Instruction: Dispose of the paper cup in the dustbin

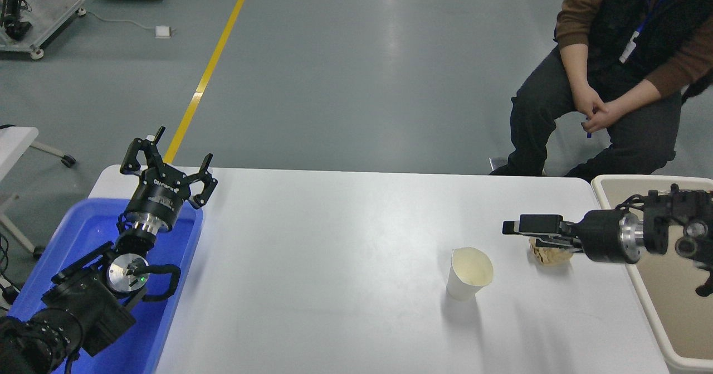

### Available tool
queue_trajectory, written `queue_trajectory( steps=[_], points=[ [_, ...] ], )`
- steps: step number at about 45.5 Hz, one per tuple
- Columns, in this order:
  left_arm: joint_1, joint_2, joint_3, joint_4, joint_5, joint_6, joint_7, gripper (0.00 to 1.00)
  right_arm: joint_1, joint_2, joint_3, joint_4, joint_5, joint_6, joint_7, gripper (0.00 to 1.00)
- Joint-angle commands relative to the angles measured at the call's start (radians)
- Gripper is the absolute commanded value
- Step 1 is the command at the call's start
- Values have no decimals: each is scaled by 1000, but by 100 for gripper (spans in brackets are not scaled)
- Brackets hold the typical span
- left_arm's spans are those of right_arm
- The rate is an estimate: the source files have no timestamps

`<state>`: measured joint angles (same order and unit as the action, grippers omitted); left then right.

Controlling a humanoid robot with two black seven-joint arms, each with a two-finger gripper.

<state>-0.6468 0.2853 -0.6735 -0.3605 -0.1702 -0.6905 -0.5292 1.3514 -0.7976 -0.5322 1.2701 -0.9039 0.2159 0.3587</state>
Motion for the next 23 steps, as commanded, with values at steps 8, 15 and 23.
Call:
queue_trajectory(
  steps=[8, 15, 23],
  points=[
    [-1, 0, 0, 1, 0, 0, 0, 100, 178, 219, -239, -44, -15, 26, -15, 100],
    [-1, 0, 0, 0, 0, 0, 0, 100, 176, 296, -256, -115, -15, 26, -44, 100],
    [1, 0, 0, 0, 0, 0, 0, 100, 160, 353, -261, -158, -12, 28, -69, 100]
  ],
)
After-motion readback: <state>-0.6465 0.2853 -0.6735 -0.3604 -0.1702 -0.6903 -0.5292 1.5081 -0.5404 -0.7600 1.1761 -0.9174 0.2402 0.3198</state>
